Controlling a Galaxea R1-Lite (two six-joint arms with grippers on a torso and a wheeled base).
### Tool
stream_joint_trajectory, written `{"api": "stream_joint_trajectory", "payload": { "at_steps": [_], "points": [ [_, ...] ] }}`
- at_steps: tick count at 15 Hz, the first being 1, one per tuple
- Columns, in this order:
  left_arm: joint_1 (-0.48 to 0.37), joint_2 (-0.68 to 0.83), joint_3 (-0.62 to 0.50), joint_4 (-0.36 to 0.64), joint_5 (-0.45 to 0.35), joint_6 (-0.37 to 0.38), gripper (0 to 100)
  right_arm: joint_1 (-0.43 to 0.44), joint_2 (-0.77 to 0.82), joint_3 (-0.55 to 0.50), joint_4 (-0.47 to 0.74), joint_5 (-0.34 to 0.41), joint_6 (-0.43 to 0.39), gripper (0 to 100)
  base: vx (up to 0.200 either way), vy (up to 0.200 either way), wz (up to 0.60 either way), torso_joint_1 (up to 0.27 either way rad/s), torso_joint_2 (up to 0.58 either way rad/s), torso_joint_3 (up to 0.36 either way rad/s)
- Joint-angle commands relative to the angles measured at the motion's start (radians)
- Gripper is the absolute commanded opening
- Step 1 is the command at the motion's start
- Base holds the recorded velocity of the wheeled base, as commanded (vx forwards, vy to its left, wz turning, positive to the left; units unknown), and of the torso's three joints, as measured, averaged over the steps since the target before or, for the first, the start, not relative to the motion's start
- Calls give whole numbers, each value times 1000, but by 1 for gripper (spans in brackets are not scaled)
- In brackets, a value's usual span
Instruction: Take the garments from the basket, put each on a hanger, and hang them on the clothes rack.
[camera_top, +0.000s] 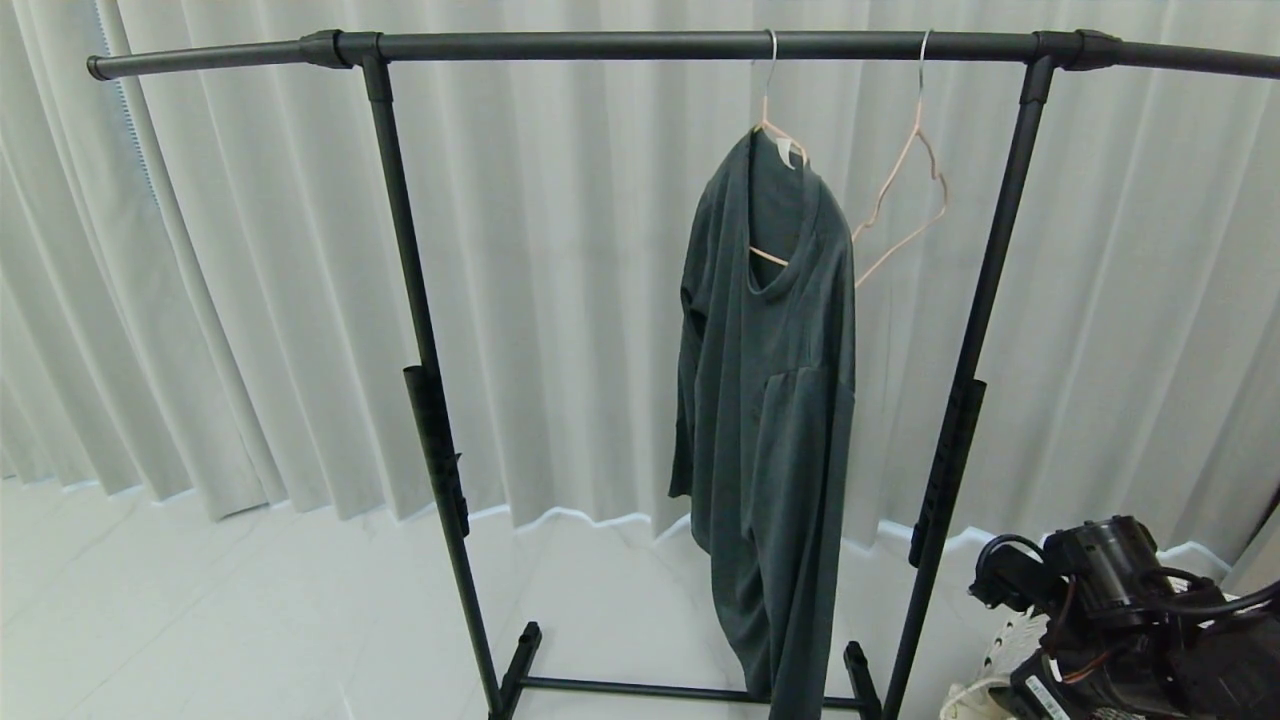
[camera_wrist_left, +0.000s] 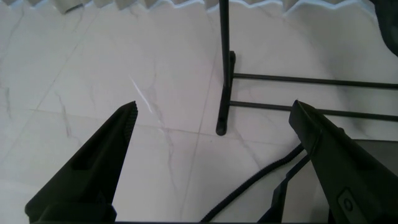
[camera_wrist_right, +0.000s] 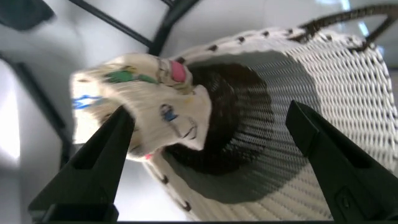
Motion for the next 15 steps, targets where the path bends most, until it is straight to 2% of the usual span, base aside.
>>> {"api": "stream_joint_trajectory", "payload": {
  "at_steps": [1, 3, 4, 8, 10, 12, 14, 15],
  "points": [
    [0, 3, 0, -1, 0, 0, 100, -4, 39, -8, 0, -4, 7, 100, 0, 0, 0, 0, 0, 0],
    [0, 5, 0, -1, 0, 0, 100, -4, 39, -3, 0, -5, 10, 100, 0, 0, 0, 0, 0, 0],
    [0, 5, 0, -1, 0, 0, 100, -4, 39, -1, 0, -5, 12, 0, 0, 0, 0, 0, 0, 0],
    [-2, -4, 0, -1, -1, 0, 100, 15, -20, 9, 43, -21, 13, 0, 0, 0, 0, 0, 0, 0],
    [-5, -3, 0, -1, 0, 0, 100, 29, -83, -31, 96, -19, 27, 0, 0, 0, 0, 0, 0, 0],
    [-9, -3, 0, -1, -1, -1, 100, 64, -174, -129, 224, -19, 91, 0, -100, 0, 0, 1, 1, 1],
    [-11, -3, 0, -1, -1, -1, 100, 141, -250, -271, 405, -19, 230, 0, -200, 0, 0, 7, 0, -2],
    [-11, -3, -1, -1, -1, -1, 100, 160, -263, -301, 440, -19, 262, 0, -200, 0, 0, -2, 2, -7]
  ]
}}
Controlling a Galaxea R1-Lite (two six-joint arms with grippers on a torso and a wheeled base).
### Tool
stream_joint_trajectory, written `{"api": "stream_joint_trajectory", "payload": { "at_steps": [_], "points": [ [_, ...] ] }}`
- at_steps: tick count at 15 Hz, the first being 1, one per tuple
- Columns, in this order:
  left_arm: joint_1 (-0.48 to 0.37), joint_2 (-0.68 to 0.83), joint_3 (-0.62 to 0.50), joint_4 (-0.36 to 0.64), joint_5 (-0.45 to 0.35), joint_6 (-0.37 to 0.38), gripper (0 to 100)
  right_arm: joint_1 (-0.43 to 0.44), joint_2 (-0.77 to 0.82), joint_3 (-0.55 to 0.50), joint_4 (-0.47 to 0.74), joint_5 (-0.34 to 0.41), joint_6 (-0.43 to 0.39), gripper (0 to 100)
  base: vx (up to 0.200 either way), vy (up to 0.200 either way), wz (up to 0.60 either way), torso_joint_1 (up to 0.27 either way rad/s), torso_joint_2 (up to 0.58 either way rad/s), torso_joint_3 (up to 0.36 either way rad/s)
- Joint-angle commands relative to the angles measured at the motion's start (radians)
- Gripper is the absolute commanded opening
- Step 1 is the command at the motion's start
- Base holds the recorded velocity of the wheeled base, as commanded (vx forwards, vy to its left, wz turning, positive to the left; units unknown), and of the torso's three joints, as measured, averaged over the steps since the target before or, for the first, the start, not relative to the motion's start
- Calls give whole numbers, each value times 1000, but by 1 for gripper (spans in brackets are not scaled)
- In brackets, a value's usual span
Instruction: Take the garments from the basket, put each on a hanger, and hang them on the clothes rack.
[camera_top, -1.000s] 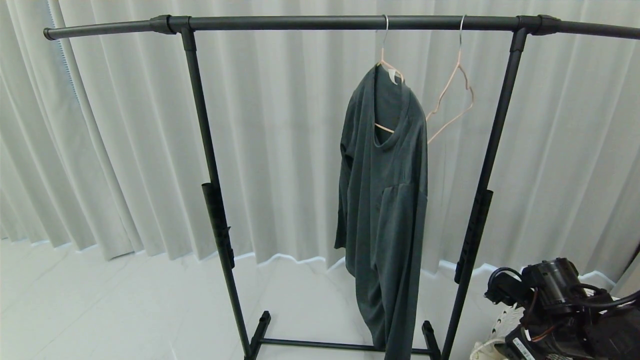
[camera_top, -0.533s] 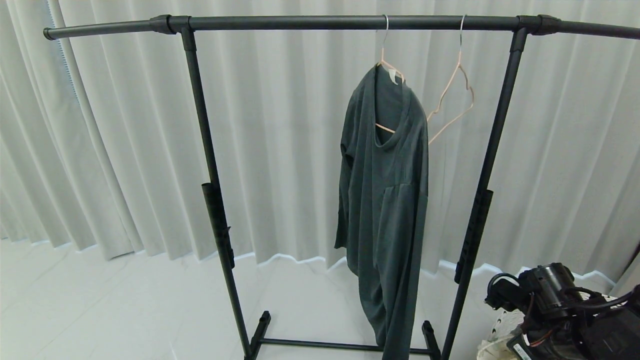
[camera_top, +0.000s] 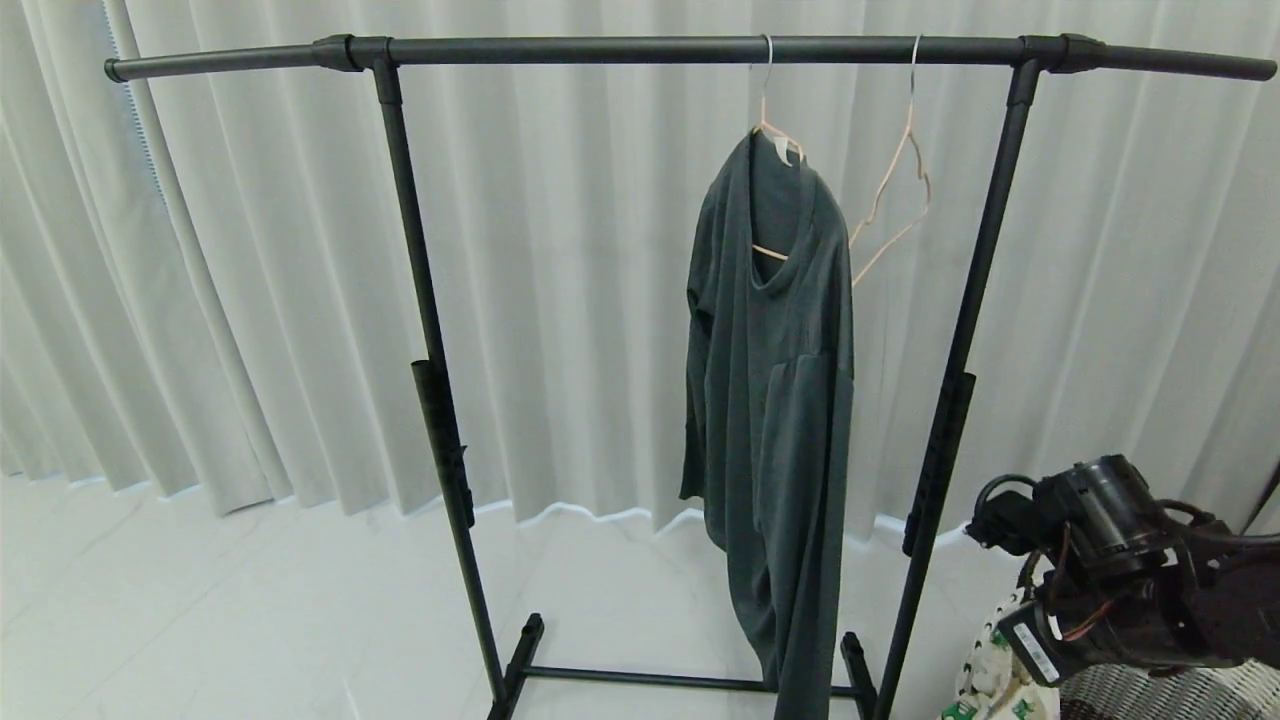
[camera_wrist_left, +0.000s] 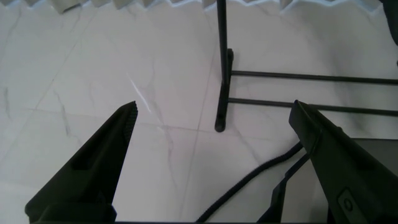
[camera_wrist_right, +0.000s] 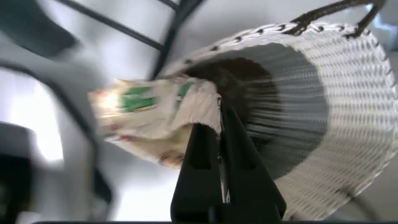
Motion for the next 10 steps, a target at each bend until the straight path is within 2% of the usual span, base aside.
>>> {"api": "stream_joint_trajectory", "payload": {
  "at_steps": [1, 3, 5, 10],
  "points": [
    [0, -2, 0, 0, -4, 0, 100, 118, -127, -162, 126, 0, 126, 0, -200, 0, 0, -7, 7, -2],
    [0, -20, 0, 0, -29, 0, 100, 196, -184, -243, 221, 0, 191, 0, -200, 0, 0, -2, 0, -2],
    [0, -37, 0, 0, -32, 0, 100, 264, -235, -283, 269, 1, 200, 0, -200, 0, 0, 2, 2, 7],
    [0, -42, 0, 0, -34, 0, 100, 429, -248, -392, 278, 6, 229, 0, -200, 0, 0, 0, 2, 2]
  ]
}}
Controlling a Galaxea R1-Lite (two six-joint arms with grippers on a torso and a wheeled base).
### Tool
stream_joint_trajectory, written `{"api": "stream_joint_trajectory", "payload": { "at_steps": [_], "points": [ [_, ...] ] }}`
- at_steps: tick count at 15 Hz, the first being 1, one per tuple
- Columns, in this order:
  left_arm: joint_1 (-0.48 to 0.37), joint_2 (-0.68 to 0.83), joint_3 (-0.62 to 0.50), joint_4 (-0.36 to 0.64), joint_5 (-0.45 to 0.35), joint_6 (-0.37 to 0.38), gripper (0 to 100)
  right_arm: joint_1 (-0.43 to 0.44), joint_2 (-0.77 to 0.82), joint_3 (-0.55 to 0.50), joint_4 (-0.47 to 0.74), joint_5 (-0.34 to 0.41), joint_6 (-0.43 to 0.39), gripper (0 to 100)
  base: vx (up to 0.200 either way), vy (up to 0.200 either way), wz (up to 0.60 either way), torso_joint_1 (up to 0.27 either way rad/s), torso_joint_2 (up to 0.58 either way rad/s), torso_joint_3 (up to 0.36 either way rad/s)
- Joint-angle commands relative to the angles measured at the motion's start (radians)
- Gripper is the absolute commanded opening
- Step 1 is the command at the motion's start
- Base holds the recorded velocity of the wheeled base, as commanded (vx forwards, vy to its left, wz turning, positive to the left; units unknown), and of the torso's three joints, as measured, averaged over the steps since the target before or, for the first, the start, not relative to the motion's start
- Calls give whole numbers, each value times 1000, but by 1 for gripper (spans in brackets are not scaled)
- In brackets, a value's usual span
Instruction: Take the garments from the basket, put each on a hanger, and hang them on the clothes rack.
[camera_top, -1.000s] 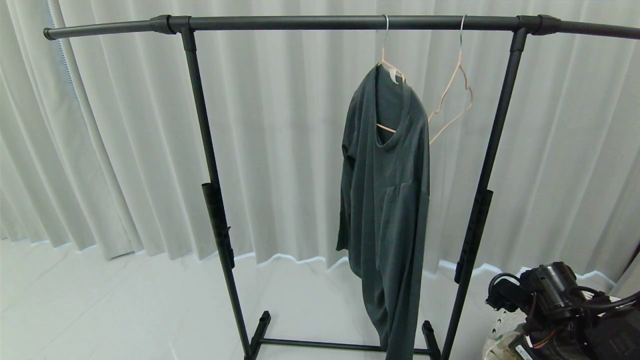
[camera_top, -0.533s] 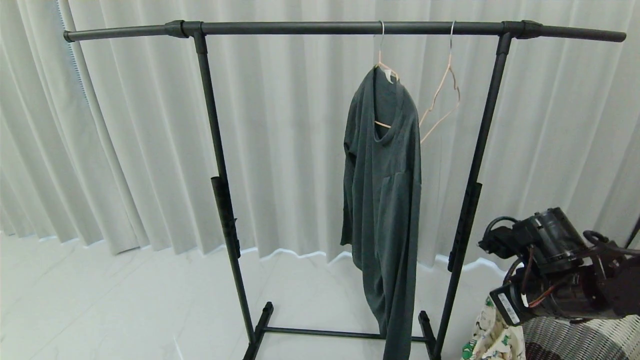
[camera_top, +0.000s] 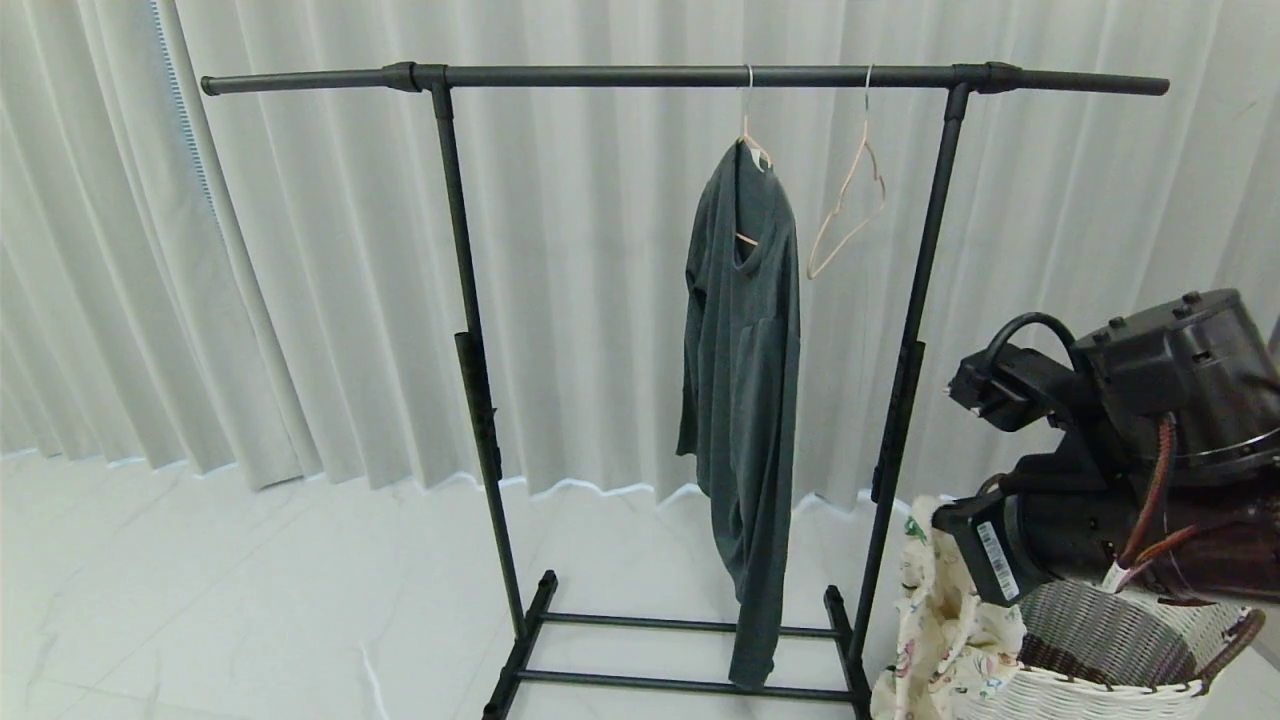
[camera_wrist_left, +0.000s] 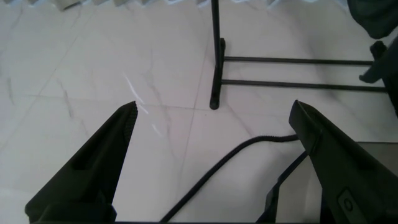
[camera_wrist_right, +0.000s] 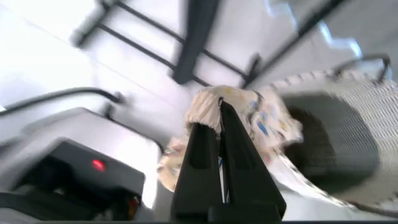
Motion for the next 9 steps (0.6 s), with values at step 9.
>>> {"api": "stream_joint_trajectory", "payload": {
  "at_steps": [9],
  "points": [
    [-89, -149, -8, -2, -105, 99, 100, 212, 170, -330, -15, 3, 89, 0, -67, 0, 0, 1, 2, 1]
  ]
}}
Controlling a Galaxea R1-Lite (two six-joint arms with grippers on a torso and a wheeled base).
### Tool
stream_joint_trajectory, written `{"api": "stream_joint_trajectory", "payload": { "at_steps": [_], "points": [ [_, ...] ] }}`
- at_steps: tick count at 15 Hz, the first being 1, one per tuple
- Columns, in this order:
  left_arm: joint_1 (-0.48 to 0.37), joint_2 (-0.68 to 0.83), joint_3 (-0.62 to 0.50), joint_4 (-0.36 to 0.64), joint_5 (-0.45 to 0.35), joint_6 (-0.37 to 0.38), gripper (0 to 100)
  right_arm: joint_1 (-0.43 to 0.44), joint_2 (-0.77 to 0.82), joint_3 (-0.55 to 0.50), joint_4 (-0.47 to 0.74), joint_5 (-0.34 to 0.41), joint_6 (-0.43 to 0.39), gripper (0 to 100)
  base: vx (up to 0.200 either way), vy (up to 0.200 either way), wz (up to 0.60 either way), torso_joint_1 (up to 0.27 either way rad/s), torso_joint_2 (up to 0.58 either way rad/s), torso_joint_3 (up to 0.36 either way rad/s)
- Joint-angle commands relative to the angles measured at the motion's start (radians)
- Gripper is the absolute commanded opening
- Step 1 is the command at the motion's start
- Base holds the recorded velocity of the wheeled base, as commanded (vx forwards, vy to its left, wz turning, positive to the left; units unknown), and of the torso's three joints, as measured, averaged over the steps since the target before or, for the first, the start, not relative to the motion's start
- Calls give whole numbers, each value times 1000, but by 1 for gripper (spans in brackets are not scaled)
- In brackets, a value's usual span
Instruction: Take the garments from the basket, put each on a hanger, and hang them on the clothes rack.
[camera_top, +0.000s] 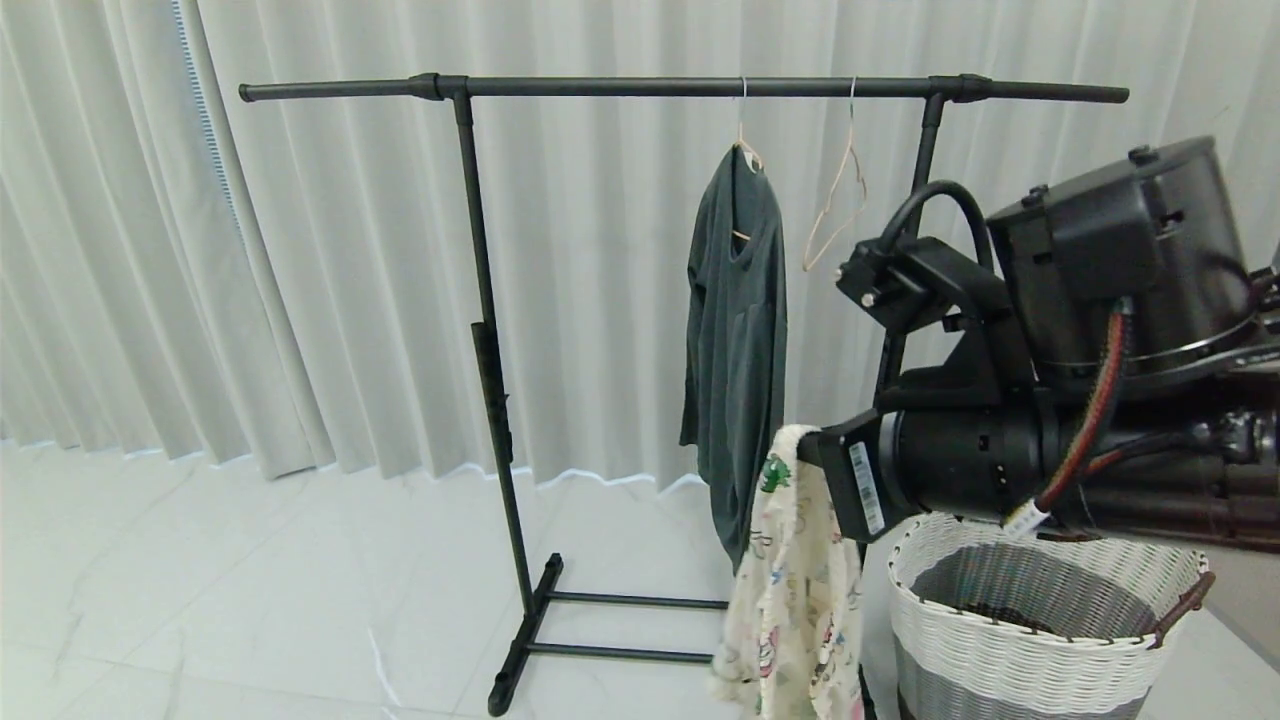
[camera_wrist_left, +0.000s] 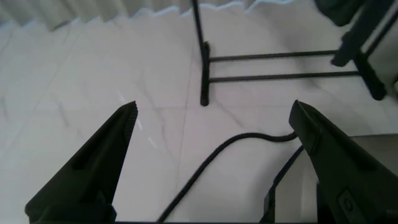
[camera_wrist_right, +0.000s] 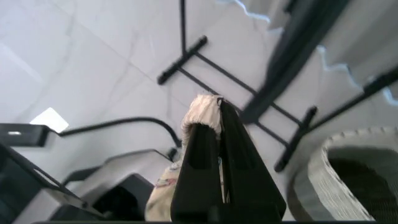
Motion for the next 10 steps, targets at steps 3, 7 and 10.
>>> {"api": "stream_joint_trajectory", "payload": {
  "at_steps": [3, 7, 10],
  "points": [
    [-58, 1, -230, -3, -139, 45, 100, 5, 102, -136, -71, 14, -2, 0, 0, 0, 0, 0, 0, 0],
    [-169, 248, -543, -4, -221, 36, 100, 37, 154, -251, -73, 28, -6, 0, 0, 0, 0, 0, 0, 0],
    [-338, 426, -702, -8, -211, -22, 100, 40, 193, -333, -70, 28, -9, 0, 0, 0, 0, 0, 0, 0]
  ]
}}
